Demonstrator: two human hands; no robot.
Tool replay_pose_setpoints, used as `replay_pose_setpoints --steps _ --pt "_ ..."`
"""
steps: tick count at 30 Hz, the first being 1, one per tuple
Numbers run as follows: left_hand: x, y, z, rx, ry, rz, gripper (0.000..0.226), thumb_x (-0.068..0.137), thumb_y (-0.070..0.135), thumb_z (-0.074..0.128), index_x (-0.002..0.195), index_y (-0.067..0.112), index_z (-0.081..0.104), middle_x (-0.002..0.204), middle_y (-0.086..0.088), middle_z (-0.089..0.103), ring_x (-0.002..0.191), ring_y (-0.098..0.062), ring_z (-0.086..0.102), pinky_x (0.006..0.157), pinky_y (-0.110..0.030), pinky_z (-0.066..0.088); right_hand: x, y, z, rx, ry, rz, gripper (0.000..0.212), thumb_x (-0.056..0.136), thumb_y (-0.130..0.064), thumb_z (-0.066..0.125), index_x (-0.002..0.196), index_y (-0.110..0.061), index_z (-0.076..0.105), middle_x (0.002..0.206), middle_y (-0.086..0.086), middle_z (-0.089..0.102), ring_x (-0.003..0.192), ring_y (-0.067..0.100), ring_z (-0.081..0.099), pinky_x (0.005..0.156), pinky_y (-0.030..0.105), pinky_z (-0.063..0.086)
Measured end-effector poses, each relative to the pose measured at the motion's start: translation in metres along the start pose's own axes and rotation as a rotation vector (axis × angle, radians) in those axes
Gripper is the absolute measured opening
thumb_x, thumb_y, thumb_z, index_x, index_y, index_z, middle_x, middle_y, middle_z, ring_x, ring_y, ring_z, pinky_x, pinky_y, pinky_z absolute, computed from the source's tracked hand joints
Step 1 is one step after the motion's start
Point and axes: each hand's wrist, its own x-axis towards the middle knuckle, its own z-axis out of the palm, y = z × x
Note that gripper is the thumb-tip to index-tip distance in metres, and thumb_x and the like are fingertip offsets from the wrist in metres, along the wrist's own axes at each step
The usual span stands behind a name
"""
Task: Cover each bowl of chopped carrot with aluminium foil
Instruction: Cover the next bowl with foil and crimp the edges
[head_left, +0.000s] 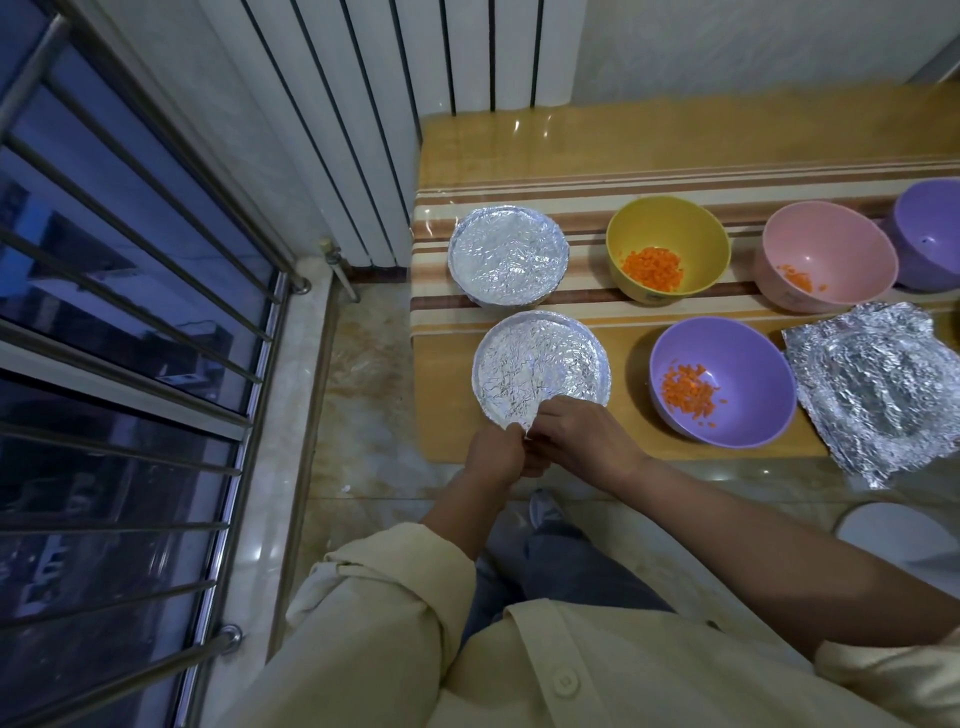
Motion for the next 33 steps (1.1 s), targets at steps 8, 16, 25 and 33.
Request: replay_pose_setpoints --steps 8,16,25,33 --pt "-0.004 0.003 -0.004 0.029 -0.001 0.053 0.032 0.098 0.009 0.041 0.101 -0.008 0.067 0.081 -0.023 0.071 0.062 -0.028 0.066 0.053 -0.028 0.056 0.003 -0.001 0.000 0.053 -0.027 0.000 0.008 0.075 -0.010 0.073 0.083 -0.010 0.071 0.077 0.005 0.062 0.070 0.025 0.059 0.050 0.036 0.048" --pt "0.022 0.004 -0.029 0.170 0.041 0.098 0.035 0.076 0.035 0.054 0.082 0.002 0.065 0.072 -0.016 0.073 0.075 -0.035 0.073 0.083 -0.052 0.060 -0.003 0.004 -0.013 0.055 0.002 -0.041 0.016 0.071 -0.015 0.081 0.079 -0.011 0.067 0.078 0.003 0.061 0.071 0.024 0.059 0.051 0.029 0.042" --pt "0.000 0.001 -0.020 0.161 0.059 0.057 0.039 0.095 0.029 0.057 0.067 0.006 0.072 0.061 -0.008 0.073 0.056 -0.022 0.070 0.052 -0.023 0.046 0.003 0.000 -0.007 0.019 -0.038 -0.061 0.012 0.074 -0.011 0.078 0.073 -0.011 0.066 0.075 0.003 0.059 0.067 0.023 0.058 0.050 0.026 0.037" --pt "0.008 -0.002 -0.015 0.115 0.100 0.092 0.030 0.088 0.018 0.053 0.079 -0.001 0.074 0.068 -0.015 0.074 0.064 -0.028 0.073 0.054 -0.027 0.054 0.008 -0.004 -0.003 0.059 -0.004 -0.044 0.013 0.073 -0.008 0.079 0.072 -0.008 0.065 0.070 0.006 0.057 0.063 0.026 0.057 0.046 0.030 0.040"
